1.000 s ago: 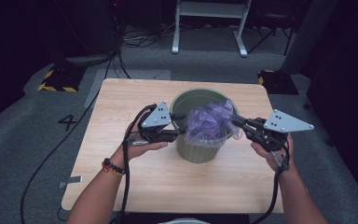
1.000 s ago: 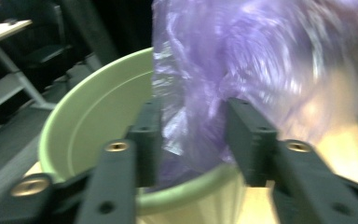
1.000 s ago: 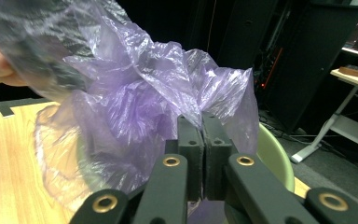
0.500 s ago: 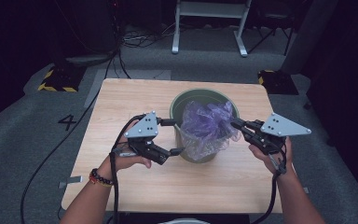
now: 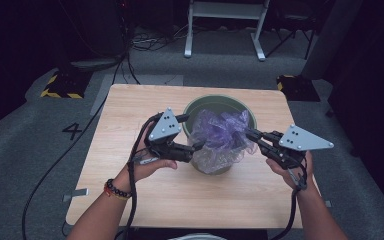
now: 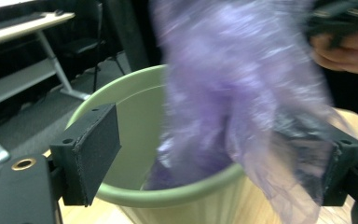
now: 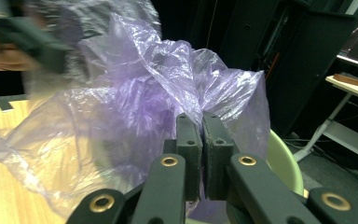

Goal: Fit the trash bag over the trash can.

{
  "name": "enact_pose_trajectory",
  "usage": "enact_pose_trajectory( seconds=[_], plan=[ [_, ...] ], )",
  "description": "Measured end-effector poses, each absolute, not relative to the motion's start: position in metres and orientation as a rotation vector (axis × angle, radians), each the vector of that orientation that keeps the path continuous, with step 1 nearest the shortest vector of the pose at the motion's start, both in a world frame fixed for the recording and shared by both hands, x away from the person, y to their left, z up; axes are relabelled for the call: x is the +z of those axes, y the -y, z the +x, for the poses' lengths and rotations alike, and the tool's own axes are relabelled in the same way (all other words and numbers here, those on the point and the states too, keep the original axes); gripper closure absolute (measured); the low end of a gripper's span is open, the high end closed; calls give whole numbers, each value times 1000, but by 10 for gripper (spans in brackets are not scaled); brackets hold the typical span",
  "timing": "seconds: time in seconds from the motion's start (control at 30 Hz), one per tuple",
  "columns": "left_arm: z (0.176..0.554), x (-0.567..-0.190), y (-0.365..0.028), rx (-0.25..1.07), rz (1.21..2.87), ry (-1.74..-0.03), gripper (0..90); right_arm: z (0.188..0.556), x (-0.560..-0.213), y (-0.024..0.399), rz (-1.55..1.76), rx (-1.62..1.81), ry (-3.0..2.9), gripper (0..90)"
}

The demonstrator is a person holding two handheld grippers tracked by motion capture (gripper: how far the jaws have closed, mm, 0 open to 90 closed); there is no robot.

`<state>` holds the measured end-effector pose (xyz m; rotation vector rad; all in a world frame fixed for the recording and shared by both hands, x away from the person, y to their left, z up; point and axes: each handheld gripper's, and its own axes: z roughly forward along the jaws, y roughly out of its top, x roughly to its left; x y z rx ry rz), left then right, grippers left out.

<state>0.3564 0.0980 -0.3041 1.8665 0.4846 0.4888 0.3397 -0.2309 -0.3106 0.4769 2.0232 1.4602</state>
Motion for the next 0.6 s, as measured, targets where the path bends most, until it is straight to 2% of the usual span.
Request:
enact_pose_trajectory(
  seconds=[0.13, 0.2, 0.3, 0.4, 0.47, 0.6],
  plan=[
    [368, -311, -98, 437, 1893, -509, 169, 336, -313, 235, 474, 1482, -2023, 871],
    [371, -314, -96, 448, 1913, -516, 275, 335, -315, 237, 472, 1494, -2024, 868],
    [372, -318, -97, 455, 1945, -483, 579, 333, -318, 240, 479, 1503, -2024, 857],
    [370, -320, -102, 473, 1962, -448, 732, 331, -321, 244, 493, 1501, -2019, 847],
    [369, -322, -106, 489, 1980, -440, 794, 331, -323, 249, 517, 1480, -2004, 836],
    [369, -329, -114, 467, 1984, -453, 838, 331, -329, 263, 587, 1503, -1982, 837]
  ],
)
